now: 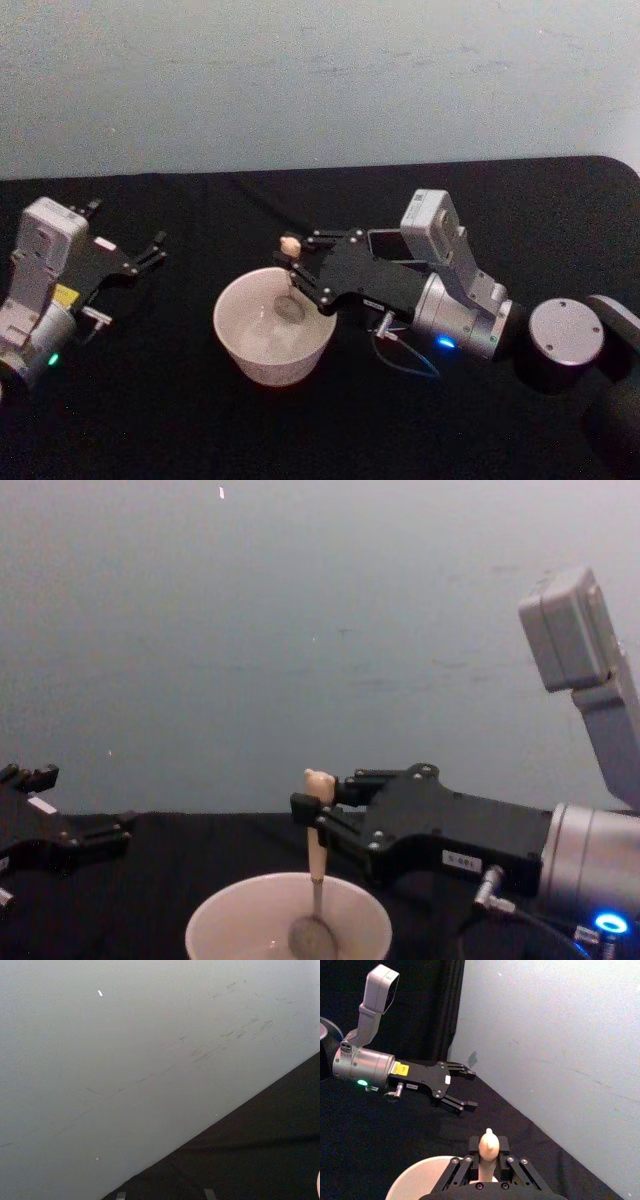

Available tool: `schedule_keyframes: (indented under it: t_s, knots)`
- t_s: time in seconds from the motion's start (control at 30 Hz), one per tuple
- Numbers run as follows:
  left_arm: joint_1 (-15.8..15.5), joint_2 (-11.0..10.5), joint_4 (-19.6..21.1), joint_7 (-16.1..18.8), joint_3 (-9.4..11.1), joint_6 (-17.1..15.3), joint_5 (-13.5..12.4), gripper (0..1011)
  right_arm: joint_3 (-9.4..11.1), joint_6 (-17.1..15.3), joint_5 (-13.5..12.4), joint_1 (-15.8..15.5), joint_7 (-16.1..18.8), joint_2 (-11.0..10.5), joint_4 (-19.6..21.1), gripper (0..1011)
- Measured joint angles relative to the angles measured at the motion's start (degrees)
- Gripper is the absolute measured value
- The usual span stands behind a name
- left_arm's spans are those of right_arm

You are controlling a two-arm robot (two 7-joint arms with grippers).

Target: Pick up the stirring spoon with one hand, stir inside the cup, then place it back in its original position.

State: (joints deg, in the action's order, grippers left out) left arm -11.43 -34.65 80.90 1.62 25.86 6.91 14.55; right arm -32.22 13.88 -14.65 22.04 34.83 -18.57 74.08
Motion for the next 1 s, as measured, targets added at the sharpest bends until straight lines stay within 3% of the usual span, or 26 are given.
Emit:
schedule_keyframes:
  t_s: [0.3,0.67,1.0]
  knots:
    - [0.00,0.00,0.00,0.00,0.00,0.00,0.00,1001,0.43,-0.11,-0.43,-1.20,0.97,-1.68,1.64,212]
    - [0.00,0.00,0.00,0.00,0.00,0.00,0.00,1001,-0.63,-0.04,-2.96,-2.76,5.51,-4.45,5.41,212]
    - [0.00,0.00,0.00,0.00,0.00,0.00,0.00,1001,-2.81,-0.13,-3.45,-1.48,5.79,-2.75,4.08,212]
